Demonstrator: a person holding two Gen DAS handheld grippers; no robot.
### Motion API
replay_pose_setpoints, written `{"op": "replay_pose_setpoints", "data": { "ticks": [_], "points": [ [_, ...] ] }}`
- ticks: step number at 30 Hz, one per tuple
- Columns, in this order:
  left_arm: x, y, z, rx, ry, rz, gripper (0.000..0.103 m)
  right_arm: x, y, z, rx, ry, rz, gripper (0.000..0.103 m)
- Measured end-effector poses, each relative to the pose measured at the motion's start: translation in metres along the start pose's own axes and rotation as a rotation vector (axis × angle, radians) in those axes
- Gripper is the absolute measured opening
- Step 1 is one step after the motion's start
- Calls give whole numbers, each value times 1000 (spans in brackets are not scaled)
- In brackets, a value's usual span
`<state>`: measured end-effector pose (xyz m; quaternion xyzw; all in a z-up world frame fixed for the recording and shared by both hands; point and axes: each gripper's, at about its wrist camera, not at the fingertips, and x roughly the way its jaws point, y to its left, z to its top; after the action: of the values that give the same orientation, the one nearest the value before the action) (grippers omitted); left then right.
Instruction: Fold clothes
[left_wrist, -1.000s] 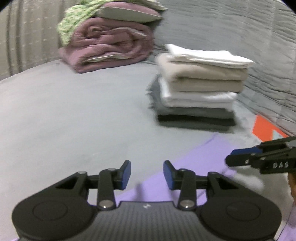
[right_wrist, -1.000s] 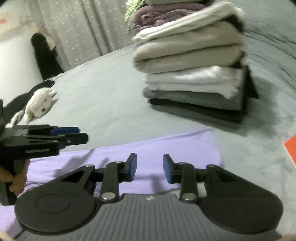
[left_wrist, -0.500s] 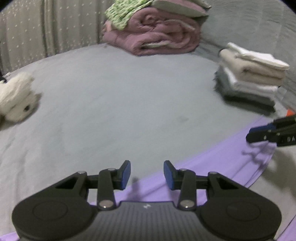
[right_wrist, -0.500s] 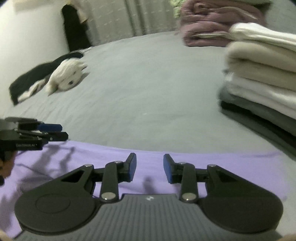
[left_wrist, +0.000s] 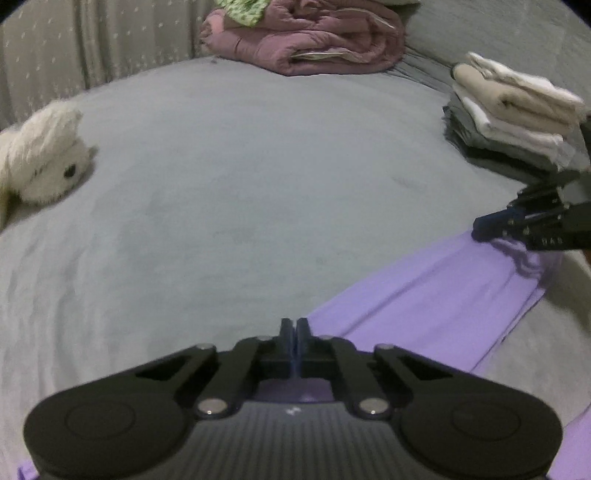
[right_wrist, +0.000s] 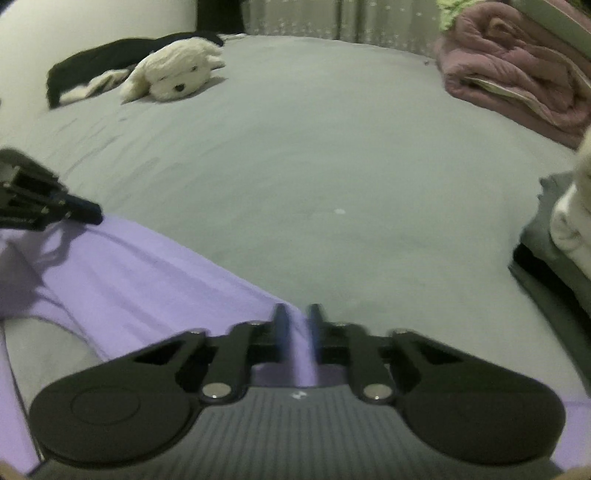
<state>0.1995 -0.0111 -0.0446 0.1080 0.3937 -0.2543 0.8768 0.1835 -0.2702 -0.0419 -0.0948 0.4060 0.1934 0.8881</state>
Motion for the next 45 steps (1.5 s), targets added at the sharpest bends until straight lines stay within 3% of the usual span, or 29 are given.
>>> {"op": "replay_pose_setpoints", "data": {
  "ticks": [10, 21, 23, 25, 32, 45],
  "points": [
    [-5, 5, 11, -25, -125, 82, 0, -6, -7, 7, 18, -89, -79, 0],
    [21, 2, 4, -20, -106, 151, 1, 15, -11, 6, 68, -100, -98, 2],
    [18, 0, 7, -22, -105, 149, 5, 9, -14, 5, 78, -102, -91, 18],
    [15, -3, 10, -24, -106, 125, 8, 1, -19, 3, 89, -105, -106, 30],
    [19, -35, 29, 32, -105, 13, 24, -33, -58, -23, 136, -92, -179, 30],
    [74, -134, 69, 184, -58, -167, 33, -66, -115, -62, 114, -11, -279, 35]
  ]
}}
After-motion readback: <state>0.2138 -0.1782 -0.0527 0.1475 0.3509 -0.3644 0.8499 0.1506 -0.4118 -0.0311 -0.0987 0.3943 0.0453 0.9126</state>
